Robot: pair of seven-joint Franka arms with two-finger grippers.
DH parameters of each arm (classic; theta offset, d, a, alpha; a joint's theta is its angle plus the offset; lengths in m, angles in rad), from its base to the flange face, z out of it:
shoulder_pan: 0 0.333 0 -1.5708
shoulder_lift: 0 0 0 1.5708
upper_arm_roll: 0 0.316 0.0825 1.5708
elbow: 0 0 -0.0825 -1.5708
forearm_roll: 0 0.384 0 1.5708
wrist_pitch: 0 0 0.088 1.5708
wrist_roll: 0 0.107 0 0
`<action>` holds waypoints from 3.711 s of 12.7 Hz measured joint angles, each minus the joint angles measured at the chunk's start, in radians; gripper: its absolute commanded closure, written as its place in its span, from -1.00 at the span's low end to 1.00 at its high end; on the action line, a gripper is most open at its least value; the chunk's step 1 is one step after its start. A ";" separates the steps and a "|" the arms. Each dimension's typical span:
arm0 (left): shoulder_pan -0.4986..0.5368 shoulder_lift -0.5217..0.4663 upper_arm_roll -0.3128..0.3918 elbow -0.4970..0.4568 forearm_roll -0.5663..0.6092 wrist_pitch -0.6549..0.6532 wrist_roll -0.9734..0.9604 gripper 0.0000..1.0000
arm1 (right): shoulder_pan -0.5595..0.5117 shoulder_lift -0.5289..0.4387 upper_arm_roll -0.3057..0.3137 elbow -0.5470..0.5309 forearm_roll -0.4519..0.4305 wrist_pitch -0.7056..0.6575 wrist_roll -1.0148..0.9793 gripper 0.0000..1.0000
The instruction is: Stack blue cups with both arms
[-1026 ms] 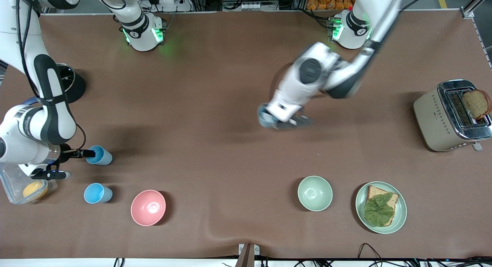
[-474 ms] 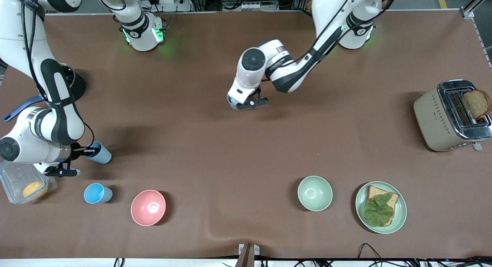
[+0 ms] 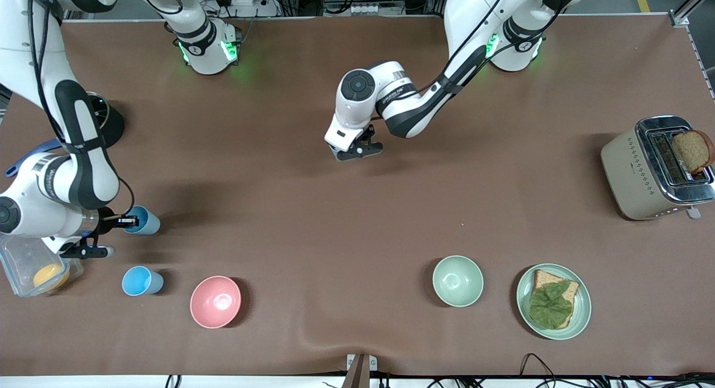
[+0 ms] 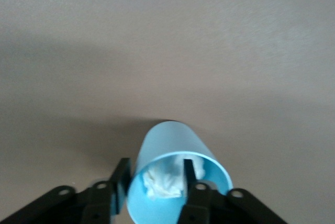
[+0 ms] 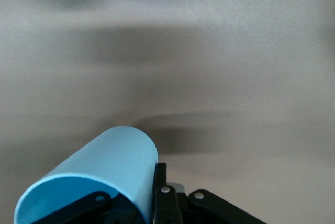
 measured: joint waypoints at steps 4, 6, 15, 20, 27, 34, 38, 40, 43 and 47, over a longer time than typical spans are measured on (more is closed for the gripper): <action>0.050 -0.154 0.005 0.054 0.002 -0.140 -0.012 -1.00 | 0.059 -0.057 0.005 0.010 0.033 -0.092 0.035 1.00; 0.137 -0.274 0.006 0.070 0.002 -0.240 0.069 -1.00 | 0.098 -0.081 0.005 0.011 0.082 -0.154 0.074 1.00; 0.563 -0.555 0.013 0.073 -0.008 -0.494 0.568 -1.00 | 0.452 -0.200 0.013 -0.018 0.189 -0.227 0.529 1.00; 0.616 -0.615 0.135 0.104 -0.159 -0.540 0.870 -1.00 | 0.786 -0.252 0.016 -0.020 0.204 -0.214 1.005 1.00; 0.496 -0.669 0.391 0.165 -0.203 -0.695 1.111 -1.00 | 0.934 -0.229 0.008 -0.098 0.204 -0.138 1.245 1.00; 0.487 -0.668 0.393 0.175 -0.203 -0.720 1.112 -1.00 | 1.004 -0.197 0.008 -0.165 0.204 -0.039 1.331 1.00; 0.487 -0.668 0.398 0.177 -0.203 -0.734 1.112 -1.00 | 1.013 -0.175 0.008 -0.166 0.204 -0.039 1.350 0.47; 0.487 -0.668 0.396 0.176 -0.203 -0.738 1.112 -1.00 | 1.013 -0.175 0.004 -0.165 0.204 -0.040 1.353 -0.99; 0.486 -0.668 0.394 0.176 -0.203 -0.767 1.112 -1.00 | 1.009 -0.189 -0.022 -0.143 0.203 -0.073 1.350 -1.00; 0.480 -0.668 0.392 0.178 -0.203 -0.779 1.112 -1.00 | 0.928 -0.276 -0.110 -0.096 0.166 -0.183 1.105 -1.00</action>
